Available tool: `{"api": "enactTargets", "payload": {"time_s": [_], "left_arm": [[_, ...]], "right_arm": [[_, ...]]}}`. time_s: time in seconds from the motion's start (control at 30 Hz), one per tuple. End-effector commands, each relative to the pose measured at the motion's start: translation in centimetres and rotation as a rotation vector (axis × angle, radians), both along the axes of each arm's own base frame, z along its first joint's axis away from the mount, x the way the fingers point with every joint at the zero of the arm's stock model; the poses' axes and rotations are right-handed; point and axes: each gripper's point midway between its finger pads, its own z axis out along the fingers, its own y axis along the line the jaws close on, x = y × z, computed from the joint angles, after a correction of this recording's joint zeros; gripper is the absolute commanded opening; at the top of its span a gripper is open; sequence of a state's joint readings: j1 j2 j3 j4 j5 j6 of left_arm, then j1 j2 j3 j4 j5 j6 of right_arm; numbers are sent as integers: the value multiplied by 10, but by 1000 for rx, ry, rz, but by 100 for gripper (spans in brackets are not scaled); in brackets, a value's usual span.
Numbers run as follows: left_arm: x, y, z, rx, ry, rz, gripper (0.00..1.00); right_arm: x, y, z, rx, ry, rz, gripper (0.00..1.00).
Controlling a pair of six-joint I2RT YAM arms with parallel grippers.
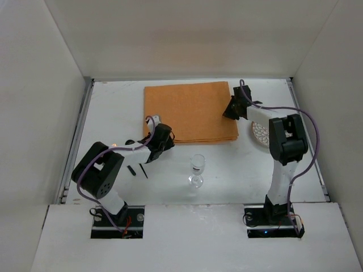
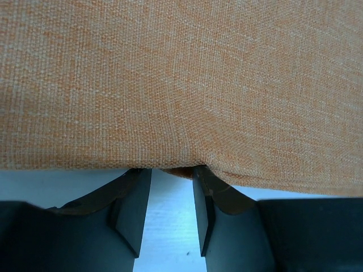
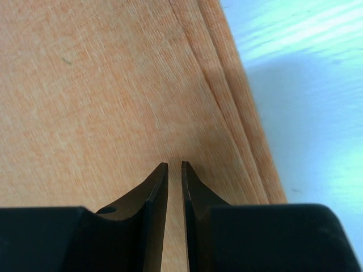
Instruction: Set the dinner table for one person
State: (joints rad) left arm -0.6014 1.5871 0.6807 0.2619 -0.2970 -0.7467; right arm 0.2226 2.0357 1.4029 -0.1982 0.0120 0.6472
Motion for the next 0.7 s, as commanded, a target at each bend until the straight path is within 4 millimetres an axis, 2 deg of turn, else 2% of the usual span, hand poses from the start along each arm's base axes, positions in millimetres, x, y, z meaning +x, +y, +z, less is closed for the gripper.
{"api": "enactTargets", "payload": {"time_s": [0.0, 0.2, 0.27, 0.33, 0.4, 0.5, 0.6, 0.67], "left_arm": [[-7, 8, -26, 79, 84, -7, 33], [5, 18, -28, 79, 84, 20, 33], [0, 16, -26, 74, 78, 10, 33], [-7, 18, -18, 67, 59, 3, 34], [-12, 22, -2, 56, 4, 6, 38], [-14, 25, 40, 19, -124, 8, 48], [-14, 20, 83, -31, -252, -17, 57], [-16, 14, 105, -71, -318, -39, 62]], "right_arm": [[14, -15, 45, 8, -133, -50, 22], [5, -26, 80, 16, -214, -80, 22], [-3, -28, 97, 13, -257, -85, 29], [-13, -34, 117, 9, -315, -98, 42], [-29, -36, 139, 13, -385, -99, 53], [-60, -46, 161, 30, -468, -129, 61], [-99, -63, 172, 43, -522, -198, 67], [-125, -79, 170, 50, -548, -281, 71]]}}
